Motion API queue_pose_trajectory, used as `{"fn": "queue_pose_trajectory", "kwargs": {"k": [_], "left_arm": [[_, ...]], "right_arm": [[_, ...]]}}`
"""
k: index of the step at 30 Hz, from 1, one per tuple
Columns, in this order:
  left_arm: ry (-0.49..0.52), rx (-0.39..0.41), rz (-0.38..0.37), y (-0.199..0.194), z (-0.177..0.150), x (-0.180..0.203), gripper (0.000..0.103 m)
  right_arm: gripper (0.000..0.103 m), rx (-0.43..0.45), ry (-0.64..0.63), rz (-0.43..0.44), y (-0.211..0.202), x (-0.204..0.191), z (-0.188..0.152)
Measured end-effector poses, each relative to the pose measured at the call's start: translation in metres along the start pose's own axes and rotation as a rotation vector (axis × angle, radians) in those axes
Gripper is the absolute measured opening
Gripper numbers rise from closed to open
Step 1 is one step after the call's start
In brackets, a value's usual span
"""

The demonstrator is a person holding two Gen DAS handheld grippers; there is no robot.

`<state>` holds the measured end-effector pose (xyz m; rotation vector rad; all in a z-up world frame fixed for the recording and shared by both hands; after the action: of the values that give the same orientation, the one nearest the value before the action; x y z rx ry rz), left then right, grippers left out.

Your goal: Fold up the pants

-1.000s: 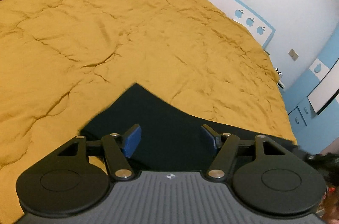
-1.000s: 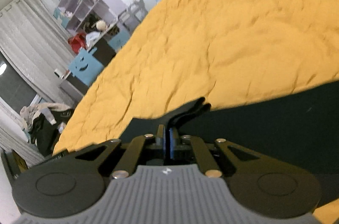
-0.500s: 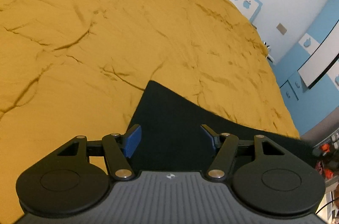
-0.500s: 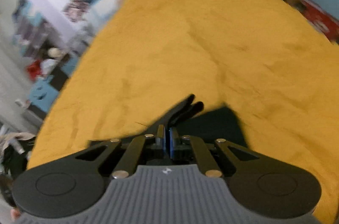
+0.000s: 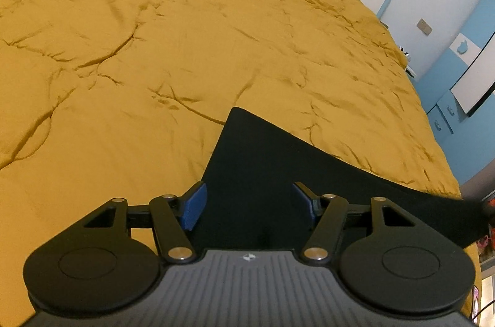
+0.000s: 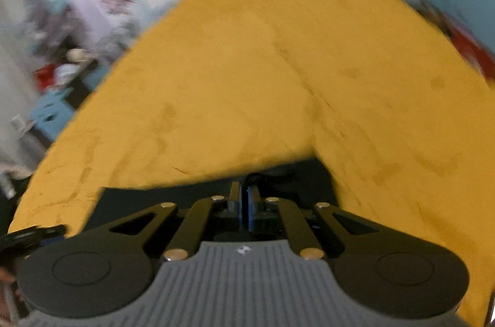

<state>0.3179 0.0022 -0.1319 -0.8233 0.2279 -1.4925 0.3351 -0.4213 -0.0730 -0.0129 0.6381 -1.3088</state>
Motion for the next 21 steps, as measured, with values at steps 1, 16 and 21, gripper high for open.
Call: {"fn": "queue_pose_trajectory", "kwargs": {"k": [1,16,21], "left_arm": [[0.005,0.008,-0.002,0.000,0.000,0.001,0.072],[-0.015,0.040,-0.002,0.012,0.011,-0.013,0.072],[-0.008,0.022,-0.043,0.044,0.035,-0.017,0.077]], "right_arm": [[0.000,0.037,-0.040,0.017,-0.003,-0.004,0.006],[0.000,-0.093,-0.020,-0.156,0.041,0.052,-0.032],[0.000,-0.062,-0.096,-0.130,0.033,0.020,-0.008]]}}
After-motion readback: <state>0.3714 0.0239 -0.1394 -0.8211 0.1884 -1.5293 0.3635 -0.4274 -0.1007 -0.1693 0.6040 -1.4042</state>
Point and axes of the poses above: each gripper's, at about its wrist camera, not at the fingertips, and y roughly the way its jaws point, x to its right, z to its top, the point moved 5 cm from there along y, roughly the way its jaws point, and after that the axes turned 9 degrees about x, right-handed, at the moved point
